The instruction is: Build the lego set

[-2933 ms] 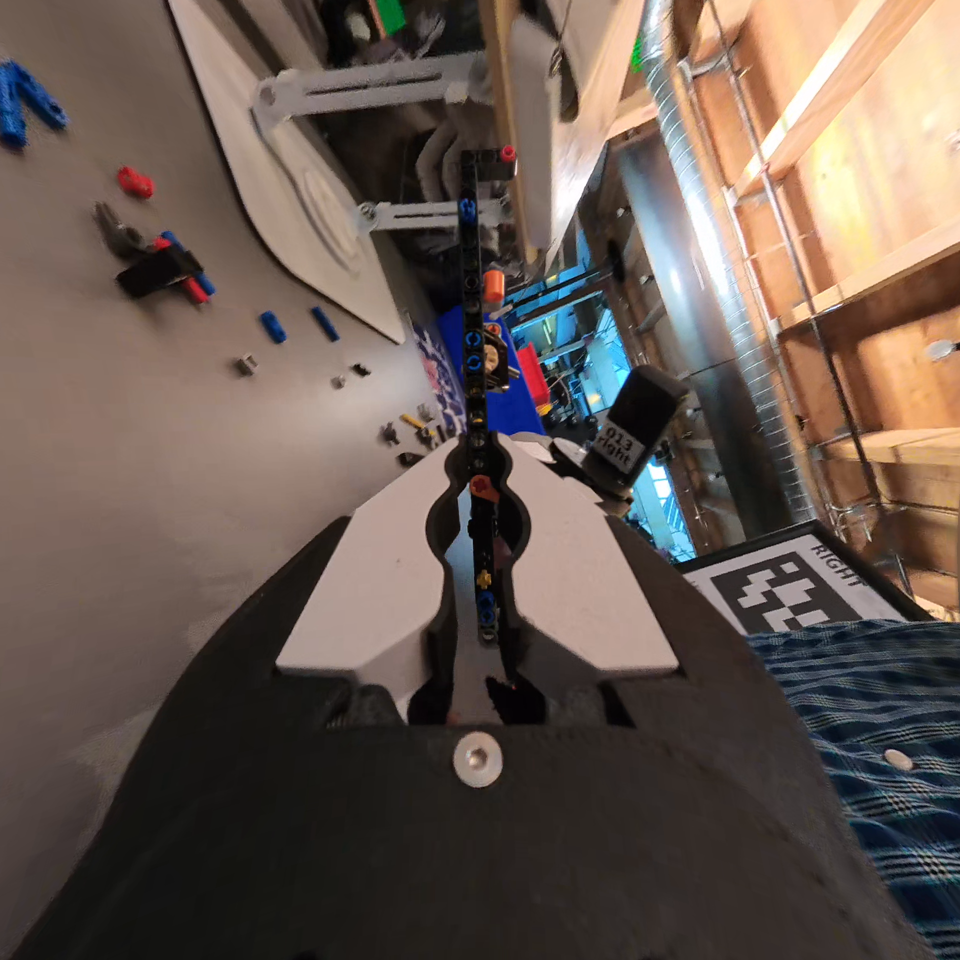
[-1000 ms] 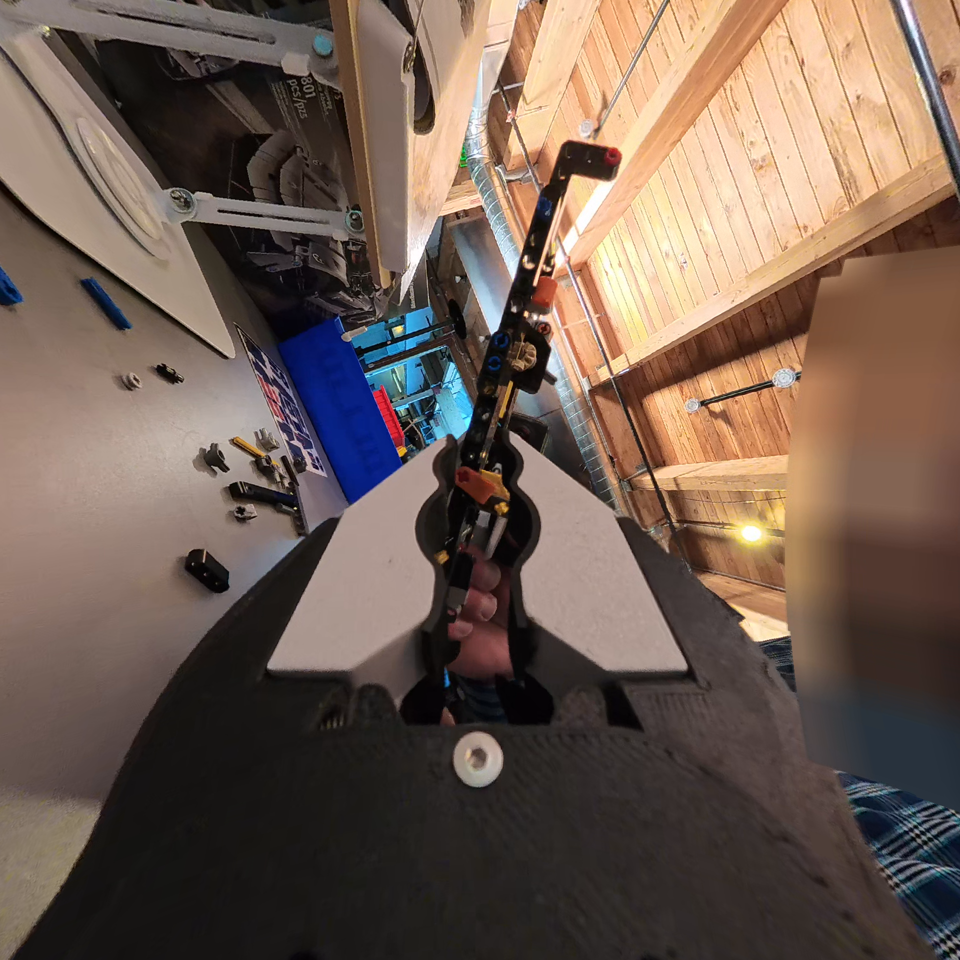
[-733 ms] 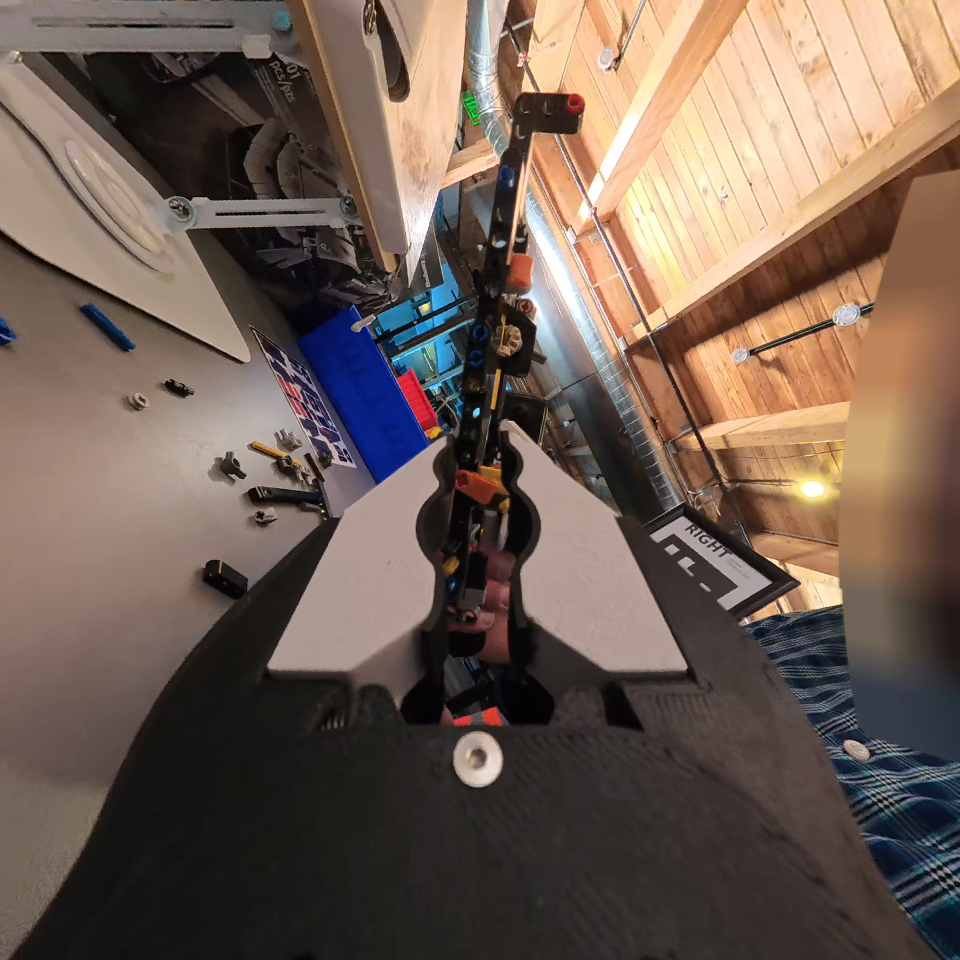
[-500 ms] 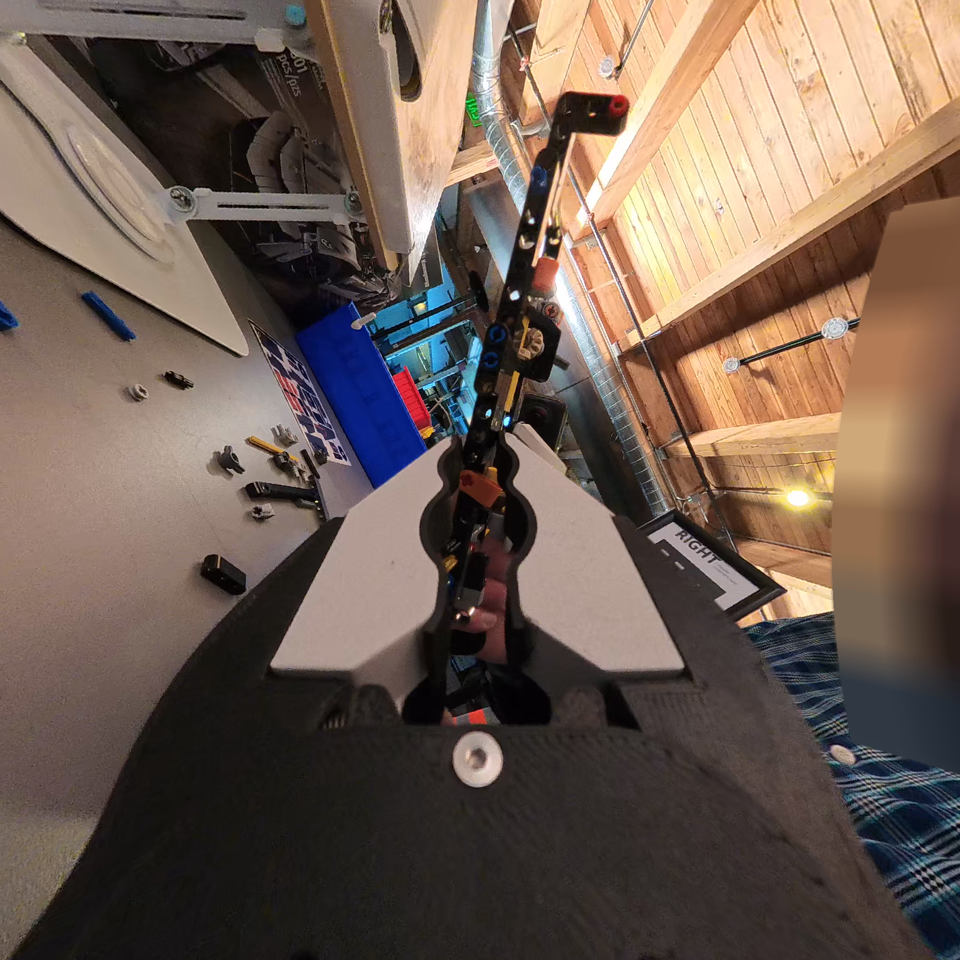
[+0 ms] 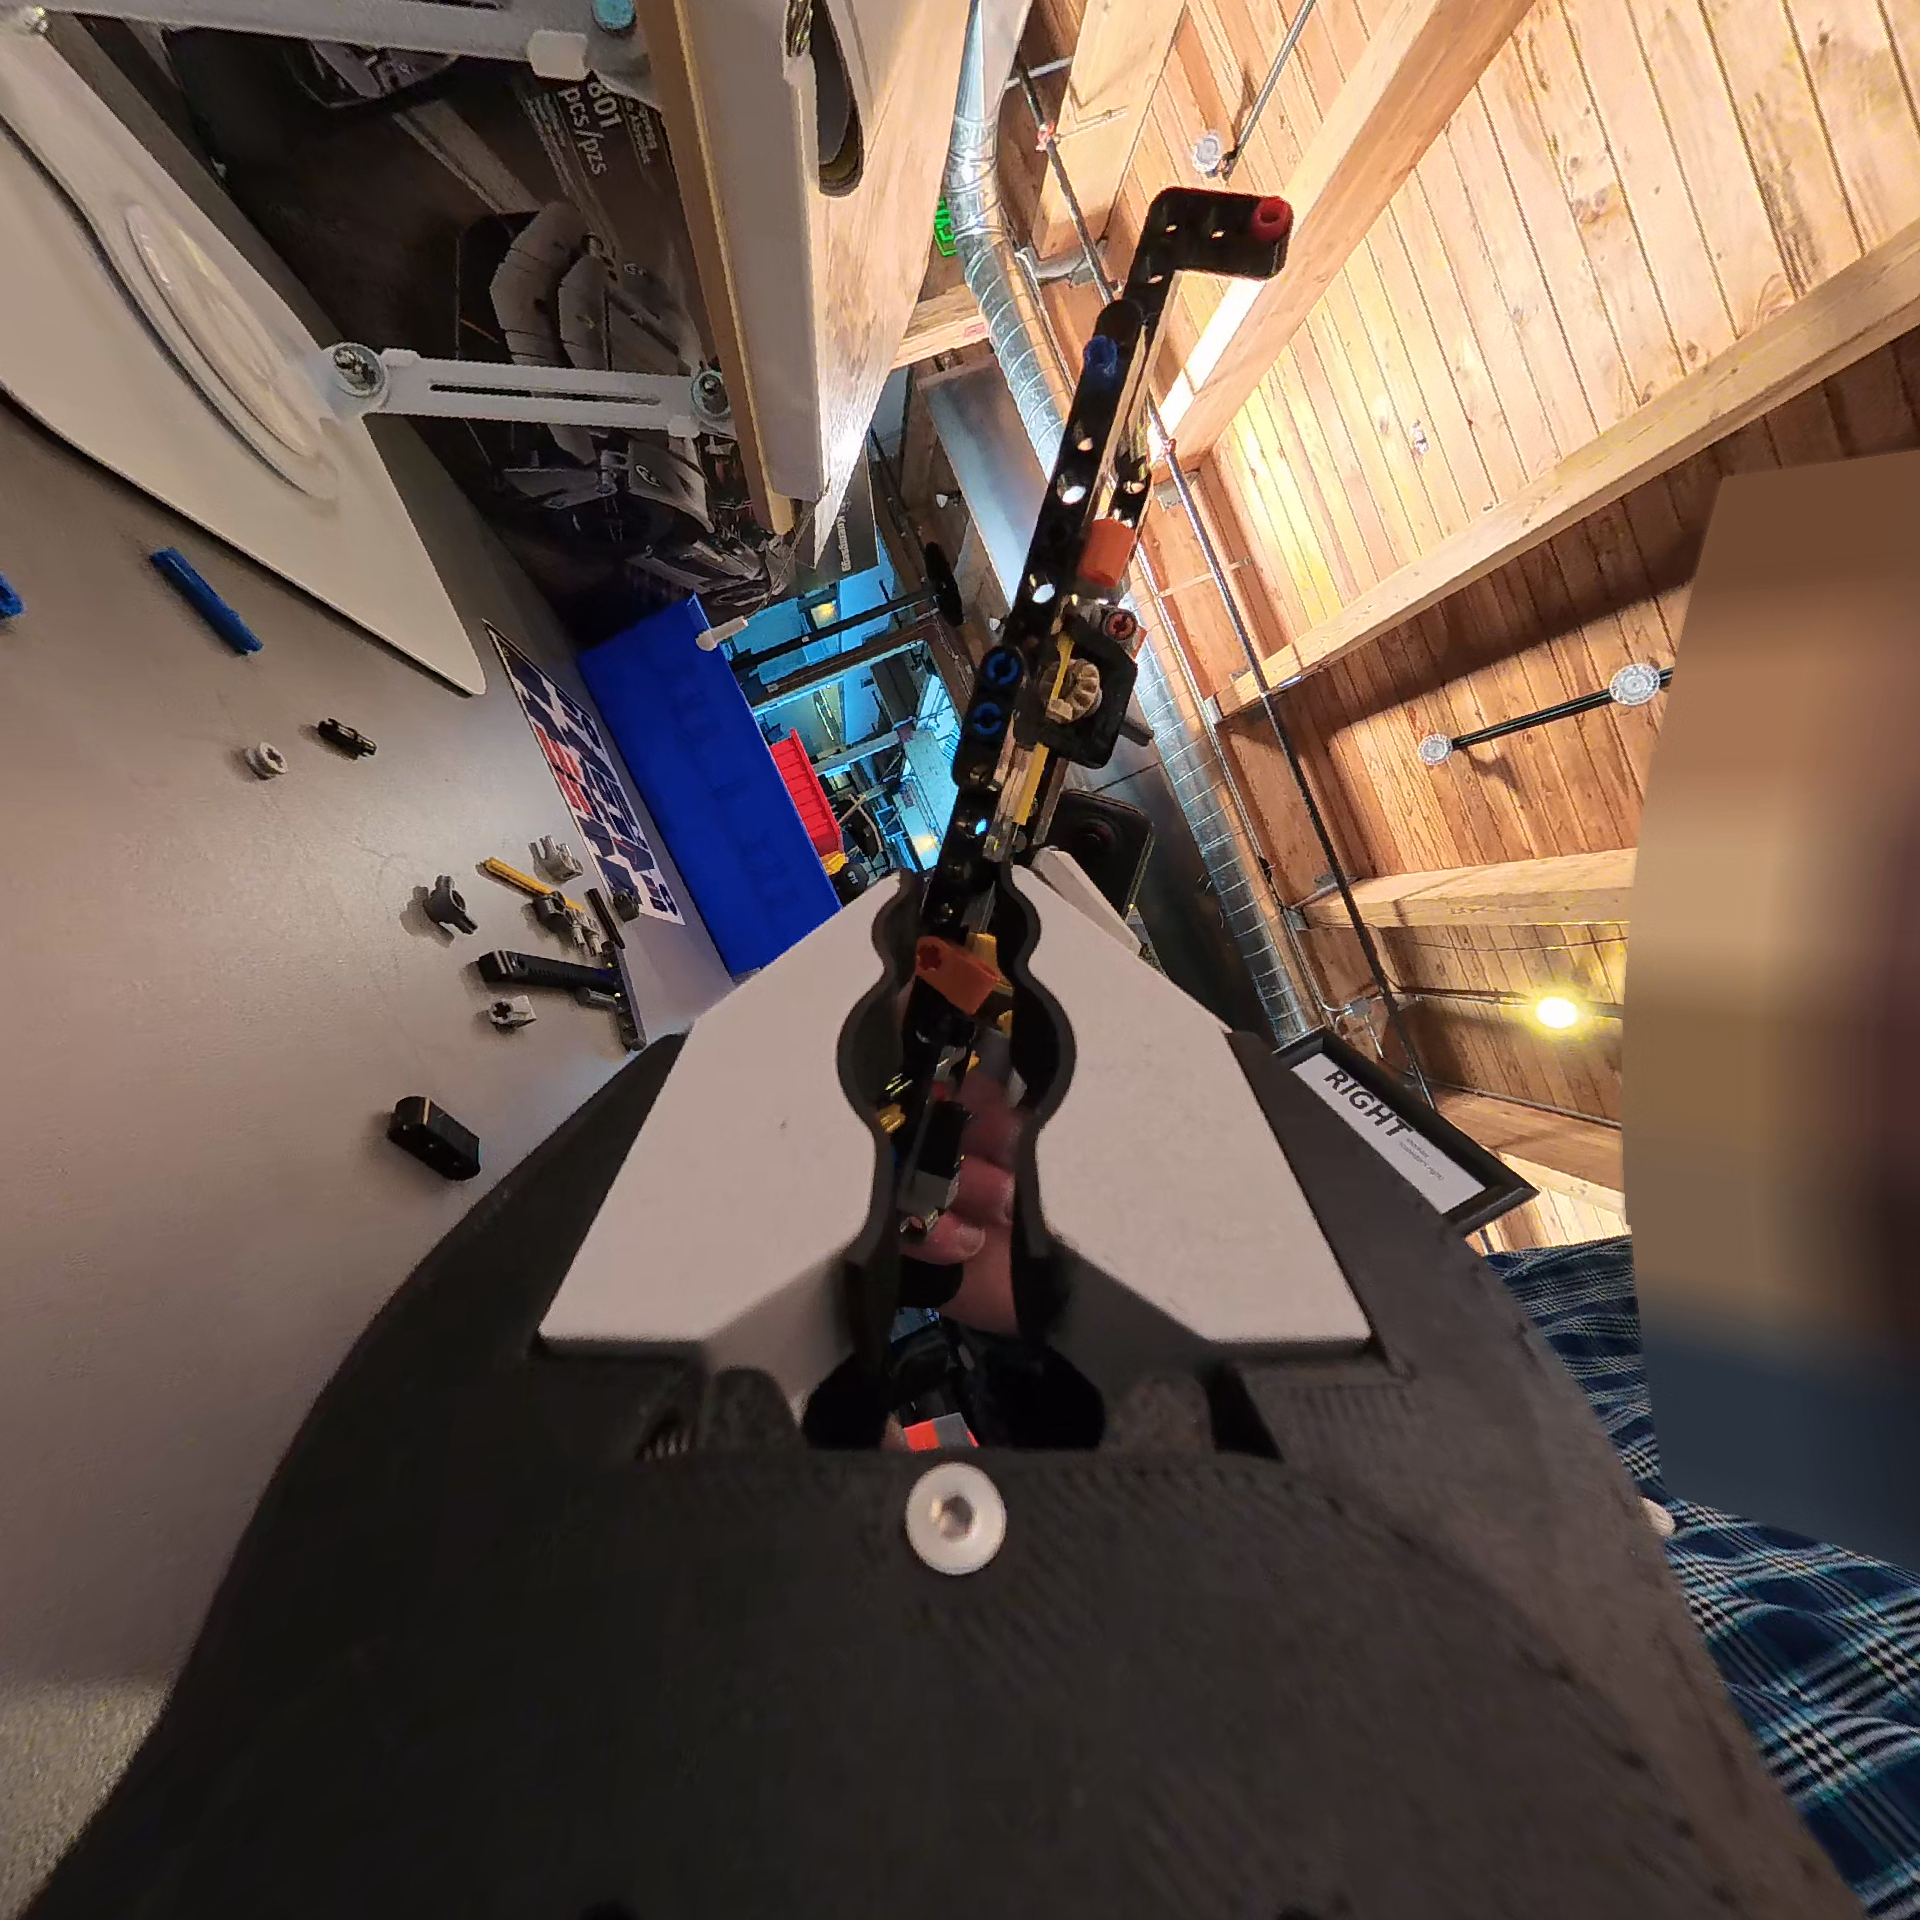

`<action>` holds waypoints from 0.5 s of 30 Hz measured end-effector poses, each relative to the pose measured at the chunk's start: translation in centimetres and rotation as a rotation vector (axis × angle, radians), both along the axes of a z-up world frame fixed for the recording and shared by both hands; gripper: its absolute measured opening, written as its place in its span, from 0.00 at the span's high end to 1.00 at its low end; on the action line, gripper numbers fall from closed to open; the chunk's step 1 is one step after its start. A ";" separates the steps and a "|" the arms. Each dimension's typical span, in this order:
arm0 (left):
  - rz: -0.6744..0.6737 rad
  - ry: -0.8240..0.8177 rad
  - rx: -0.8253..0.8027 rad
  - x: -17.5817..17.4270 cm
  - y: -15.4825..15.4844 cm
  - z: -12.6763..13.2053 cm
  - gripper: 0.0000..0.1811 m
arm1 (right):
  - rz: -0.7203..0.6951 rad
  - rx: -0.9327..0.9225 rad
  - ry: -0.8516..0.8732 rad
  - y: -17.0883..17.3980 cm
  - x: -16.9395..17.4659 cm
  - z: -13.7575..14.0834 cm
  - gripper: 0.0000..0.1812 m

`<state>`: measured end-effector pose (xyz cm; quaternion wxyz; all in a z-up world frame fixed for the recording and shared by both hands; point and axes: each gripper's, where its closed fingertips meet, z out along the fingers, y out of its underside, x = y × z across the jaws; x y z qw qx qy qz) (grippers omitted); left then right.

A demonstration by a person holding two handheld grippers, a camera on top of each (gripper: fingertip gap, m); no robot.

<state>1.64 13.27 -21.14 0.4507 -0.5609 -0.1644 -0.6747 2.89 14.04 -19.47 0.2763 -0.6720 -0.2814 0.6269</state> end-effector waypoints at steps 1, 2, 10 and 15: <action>-0.001 -0.002 -0.001 0.0 0.0 0.0 0.93 | -0.001 0.000 -0.001 0.0 0.0 0.0 0.97; -0.002 -0.003 -0.002 0.0 0.0 0.0 0.93 | -0.002 -0.001 -0.002 0.0 0.0 -0.1 0.97; 0.029 0.047 -0.044 -0.4 0.4 -1.1 0.90 | -0.052 0.122 -0.085 0.3 0.1 -0.2 0.97; 0.069 0.133 -0.059 -1.0 0.7 -1.7 0.88 | -0.107 0.371 -0.223 0.5 0.4 0.2 0.97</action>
